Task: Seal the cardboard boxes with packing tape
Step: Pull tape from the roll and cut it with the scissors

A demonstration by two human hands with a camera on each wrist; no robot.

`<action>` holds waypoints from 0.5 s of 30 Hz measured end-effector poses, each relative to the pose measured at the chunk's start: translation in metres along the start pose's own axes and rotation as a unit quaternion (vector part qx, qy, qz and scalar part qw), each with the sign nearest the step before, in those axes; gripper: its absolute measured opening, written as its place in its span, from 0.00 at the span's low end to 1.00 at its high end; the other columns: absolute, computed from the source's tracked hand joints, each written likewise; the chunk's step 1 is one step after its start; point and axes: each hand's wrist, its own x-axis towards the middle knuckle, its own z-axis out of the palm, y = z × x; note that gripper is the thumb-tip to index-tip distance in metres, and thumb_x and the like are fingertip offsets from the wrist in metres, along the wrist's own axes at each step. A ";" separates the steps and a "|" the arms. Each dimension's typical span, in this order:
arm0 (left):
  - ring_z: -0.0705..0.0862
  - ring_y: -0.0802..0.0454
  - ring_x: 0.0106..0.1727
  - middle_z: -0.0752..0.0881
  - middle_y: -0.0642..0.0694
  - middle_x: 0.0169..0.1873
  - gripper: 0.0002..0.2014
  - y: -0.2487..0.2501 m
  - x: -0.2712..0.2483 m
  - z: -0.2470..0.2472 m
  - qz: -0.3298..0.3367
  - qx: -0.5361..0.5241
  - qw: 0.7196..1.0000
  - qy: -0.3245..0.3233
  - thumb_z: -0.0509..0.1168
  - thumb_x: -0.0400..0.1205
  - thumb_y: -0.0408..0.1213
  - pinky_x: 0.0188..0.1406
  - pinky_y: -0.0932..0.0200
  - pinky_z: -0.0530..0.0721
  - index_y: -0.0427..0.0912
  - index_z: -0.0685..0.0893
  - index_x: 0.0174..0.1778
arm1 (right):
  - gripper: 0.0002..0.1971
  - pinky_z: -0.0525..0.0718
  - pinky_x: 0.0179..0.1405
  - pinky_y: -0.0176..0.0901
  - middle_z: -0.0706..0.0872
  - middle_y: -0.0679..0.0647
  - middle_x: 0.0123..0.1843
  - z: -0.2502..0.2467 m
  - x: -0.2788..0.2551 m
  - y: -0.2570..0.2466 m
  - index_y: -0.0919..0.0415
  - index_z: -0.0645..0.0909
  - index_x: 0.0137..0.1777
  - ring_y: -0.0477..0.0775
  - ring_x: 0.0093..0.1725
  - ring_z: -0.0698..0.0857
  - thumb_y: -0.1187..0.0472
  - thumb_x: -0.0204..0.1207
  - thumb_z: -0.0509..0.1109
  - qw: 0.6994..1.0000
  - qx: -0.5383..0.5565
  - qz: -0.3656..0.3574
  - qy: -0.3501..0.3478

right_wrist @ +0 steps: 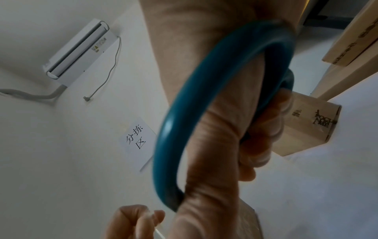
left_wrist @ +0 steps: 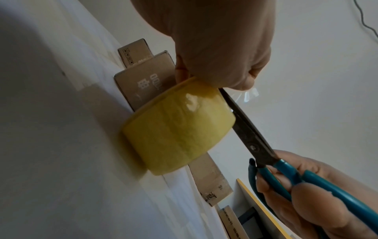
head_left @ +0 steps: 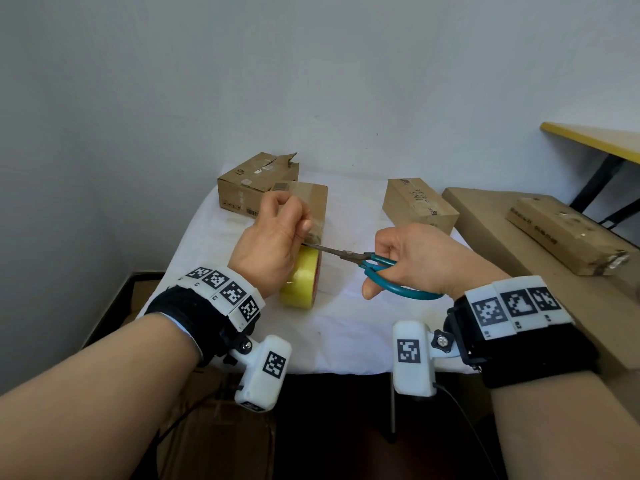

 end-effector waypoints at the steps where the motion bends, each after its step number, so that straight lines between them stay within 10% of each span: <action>1: 0.82 0.44 0.46 0.69 0.50 0.62 0.10 0.000 0.000 -0.001 -0.006 0.002 1.000 -0.002 0.50 0.90 0.50 0.46 0.42 0.86 0.49 0.71 0.58 | 0.37 0.77 0.35 0.50 0.91 0.47 0.37 0.000 0.000 0.000 0.53 0.80 0.41 0.51 0.33 0.76 0.25 0.42 0.79 1.000 -0.004 -0.002 -0.002; 15: 0.76 0.45 0.42 0.70 0.46 0.62 0.13 0.004 0.001 -0.003 0.000 0.027 1.000 0.005 0.47 0.89 0.51 0.37 0.44 0.84 0.49 0.71 0.58 | 0.43 0.75 0.56 0.50 0.77 0.46 0.52 0.009 0.000 -0.011 0.49 0.69 0.58 0.52 0.52 0.77 0.20 0.54 0.77 0.992 -0.125 -0.008 0.034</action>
